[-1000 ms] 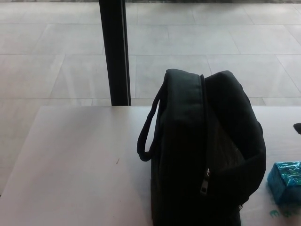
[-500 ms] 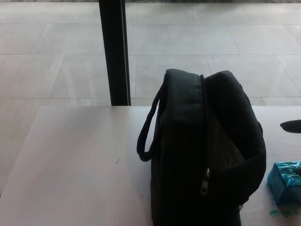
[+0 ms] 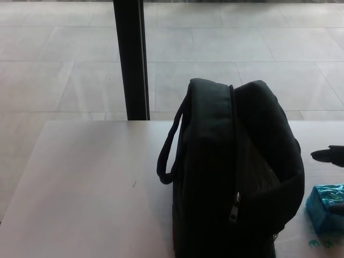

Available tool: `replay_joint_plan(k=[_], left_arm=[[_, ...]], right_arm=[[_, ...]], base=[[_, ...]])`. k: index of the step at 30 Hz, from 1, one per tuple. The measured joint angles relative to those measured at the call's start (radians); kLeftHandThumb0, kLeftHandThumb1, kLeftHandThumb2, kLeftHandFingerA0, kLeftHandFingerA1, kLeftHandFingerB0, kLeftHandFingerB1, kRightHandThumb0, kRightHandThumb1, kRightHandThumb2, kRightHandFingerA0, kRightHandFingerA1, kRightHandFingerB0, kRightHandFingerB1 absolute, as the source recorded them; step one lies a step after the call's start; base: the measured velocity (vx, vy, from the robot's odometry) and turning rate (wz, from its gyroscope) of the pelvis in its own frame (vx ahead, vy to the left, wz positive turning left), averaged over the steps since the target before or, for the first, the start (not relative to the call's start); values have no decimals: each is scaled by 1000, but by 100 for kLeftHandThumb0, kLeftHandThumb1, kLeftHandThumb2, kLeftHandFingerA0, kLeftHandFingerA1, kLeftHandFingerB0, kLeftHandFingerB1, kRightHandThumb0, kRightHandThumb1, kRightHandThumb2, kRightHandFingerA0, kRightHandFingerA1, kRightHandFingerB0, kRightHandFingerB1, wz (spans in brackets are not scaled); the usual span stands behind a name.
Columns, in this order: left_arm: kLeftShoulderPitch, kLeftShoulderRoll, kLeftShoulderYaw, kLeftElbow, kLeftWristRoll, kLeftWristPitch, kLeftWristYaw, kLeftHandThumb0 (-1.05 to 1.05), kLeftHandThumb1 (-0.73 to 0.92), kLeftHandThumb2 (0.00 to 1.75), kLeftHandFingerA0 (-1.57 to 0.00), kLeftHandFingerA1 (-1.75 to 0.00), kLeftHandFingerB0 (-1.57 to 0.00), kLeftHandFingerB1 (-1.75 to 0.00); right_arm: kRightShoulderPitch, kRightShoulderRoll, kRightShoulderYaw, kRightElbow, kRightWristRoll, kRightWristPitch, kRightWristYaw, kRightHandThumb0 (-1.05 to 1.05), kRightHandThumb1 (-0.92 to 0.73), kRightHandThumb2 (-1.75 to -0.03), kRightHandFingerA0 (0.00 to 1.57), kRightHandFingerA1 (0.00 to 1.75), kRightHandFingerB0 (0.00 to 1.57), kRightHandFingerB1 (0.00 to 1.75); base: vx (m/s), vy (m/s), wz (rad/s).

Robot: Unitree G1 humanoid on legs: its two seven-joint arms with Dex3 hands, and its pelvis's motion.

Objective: The robot uses its right hand to pick up the cube kept on the middle of the desk and put it inside the bag next to it

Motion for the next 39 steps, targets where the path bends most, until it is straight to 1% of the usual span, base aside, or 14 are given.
replay_joint_plan(k=[1,2,10,12,13,19,23,24,25,29,30,35,36,39], left_arm=[[0,1,-2,0,0,0,0,-58,70,61,-22,-49,-23,-39],[0,2,-4,-1,0,0,0,-58,69,60,-22,-49,-24,-40],[3,6,-5,-5,0,0,-1,-58,68,60,-23,-51,-26,-42],[3,6,-5,-5,0,0,-2,-58,68,60,-23,-50,-27,-41],[3,6,-5,-6,0,0,-2,-58,68,60,-23,-48,-27,-41],[3,9,-10,-11,2,1,-2,-59,67,60,-25,-49,-27,-40],[1,12,-14,-11,3,1,-2,-60,67,60,-24,-48,-26,-40],[1,12,-15,-11,3,1,-2,-61,67,60,-24,-49,-26,-40],[0,13,-16,-9,3,1,-2,-61,66,60,-26,-50,-27,-40],[-7,14,-19,-6,3,1,-2,-60,66,60,-27,-50,-27,-40],[-7,14,-19,-6,3,1,-2,-62,66,60,-25,-50,-28,-41],[-10,16,-21,-6,3,4,-2,-61,67,60,-25,-50,-27,-40],[-10,16,-21,-6,3,4,-2,-60,67,60,-24,-50,-26,-40],[-11,16,-21,-6,3,6,-3,-60,66,60,-26,-50,-27,-40]], right_arm=[[0,0,14,1,-11,0,7,-86,-47,-84,0,7,0,3],[0,0,22,1,-18,0,12,-86,-49,-84,0,2,7,6],[-26,23,57,110,-88,-36,1,-84,-48,-83,0,3,11,17],[-46,31,64,156,-103,-47,-6,-82,-46,-84,0,9,5,20],[-60,35,68,182,-114,-54,-12,-88,-51,-85,0,1,16,19],[-155,70,92,306,-165,-89,-43,-86,-50,-83,0,0,7,26],[-211,95,112,367,-200,-120,-71,-83,-48,-81,0,0,10,31],[-223,99,113,374,-207,-127,-76,-77,-45,-80,0,6,13,34],[-234,103,114,379,-212,-133,-81,-70,-52,-56,0,10,13,29],[-262,125,116,395,-235,-156,-102,-71,-50,-57,0,11,11,29],[-267,130,120,396,-242,-161,-106,-84,-49,-85,0,0,8,29],[-292,150,164,405,-263,-173,-78,-88,-48,-87,0,3,5,10],[-299,151,174,408,-266,-171,-63,-89,-51,-90,0,2,9,6],[-316,150,193,422,-273,-168,-24,-85,-48,-89,0,5,8,9]], base=[[0,0,0],[0,0,0],[0,0,0],[0,0,0],[0,0,0],[0,0,0],[0,0,0],[0,0,0],[0,0,0],[0,0,0],[0,0,0],[0,0,0],[0,0,0],[0,0,0]])
